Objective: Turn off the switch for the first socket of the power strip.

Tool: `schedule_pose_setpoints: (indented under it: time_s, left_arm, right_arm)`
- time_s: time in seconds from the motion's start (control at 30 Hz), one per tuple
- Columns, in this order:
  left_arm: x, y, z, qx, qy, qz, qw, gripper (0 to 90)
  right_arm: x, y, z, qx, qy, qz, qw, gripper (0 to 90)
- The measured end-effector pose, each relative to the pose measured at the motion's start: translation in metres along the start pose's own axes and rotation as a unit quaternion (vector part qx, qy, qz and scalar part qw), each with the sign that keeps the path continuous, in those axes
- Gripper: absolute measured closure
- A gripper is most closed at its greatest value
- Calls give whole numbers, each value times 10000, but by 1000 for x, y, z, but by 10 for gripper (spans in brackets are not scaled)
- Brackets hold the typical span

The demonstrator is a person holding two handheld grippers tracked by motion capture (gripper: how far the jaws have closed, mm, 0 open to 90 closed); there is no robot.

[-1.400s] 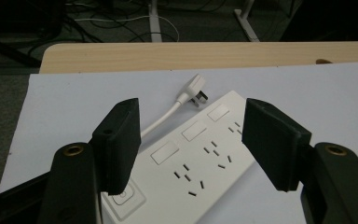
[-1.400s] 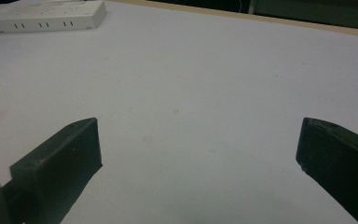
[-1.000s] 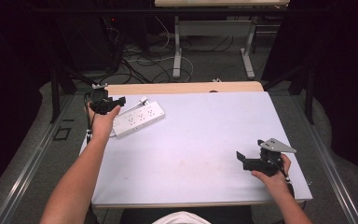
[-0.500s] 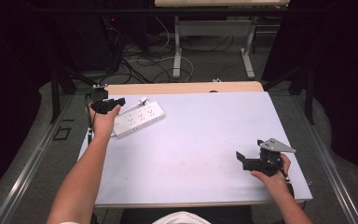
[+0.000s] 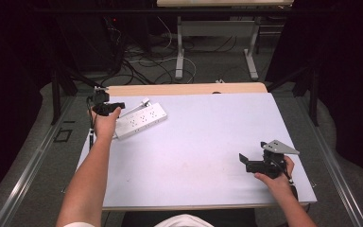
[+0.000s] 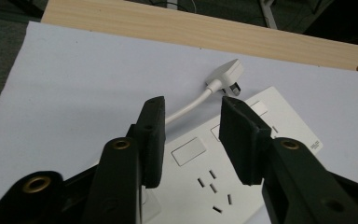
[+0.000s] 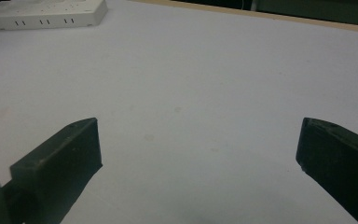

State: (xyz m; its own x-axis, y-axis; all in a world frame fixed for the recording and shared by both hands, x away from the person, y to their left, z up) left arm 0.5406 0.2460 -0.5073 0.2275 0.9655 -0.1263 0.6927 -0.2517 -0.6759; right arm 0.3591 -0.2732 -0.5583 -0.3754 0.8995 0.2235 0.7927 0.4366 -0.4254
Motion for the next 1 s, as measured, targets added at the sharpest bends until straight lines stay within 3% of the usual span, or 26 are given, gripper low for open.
schedule_pose_setpoints:
  time_s: [0.17,0.37,0.47,0.5,0.77,0.83,0.87,1.0]
  left_arm:
    - [-1,4,2,114,91,74,9999,669]
    - [-7,11,2,74,60,95,9999,750]
    - [-8,13,3,210,119,125,9996,775]
    - [-8,15,3,123,95,79,9998,775]
    - [-10,24,5,180,-43,125,9997,867]
    - [-10,24,7,341,54,185,9992,885]
    - [-11,27,7,251,31,149,9996,893]
    - [-12,29,8,359,36,205,9991,900]
  right_arm:
    - [0,1,0,-23,31,28,10000,0]
    - [-1,1,0,-43,-3,39,10000,0]
    - [-1,1,0,-26,-13,49,10000,0]
    - [-1,1,0,-26,-13,49,10000,0]
    - [-2,3,1,-5,24,45,10000,0]
    - [-1,3,1,22,42,31,10000,0]
    - [-1,3,1,17,6,34,10000,0]
    - [-1,3,1,14,13,35,10000,0]
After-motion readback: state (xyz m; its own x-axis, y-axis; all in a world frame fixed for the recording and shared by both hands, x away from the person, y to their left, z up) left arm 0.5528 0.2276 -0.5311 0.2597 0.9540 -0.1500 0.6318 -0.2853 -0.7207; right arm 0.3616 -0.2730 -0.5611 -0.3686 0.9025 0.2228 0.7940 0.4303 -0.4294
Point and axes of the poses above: each handheld gripper's, and its own axes: y roughly forward along the jaws, z roughly out of its underside, x roughly to its left, the point moved 4 cm from there along y, roughly forward along the jaws, and after that the axes turned 11 degrees about y, right-handed, at the moved point
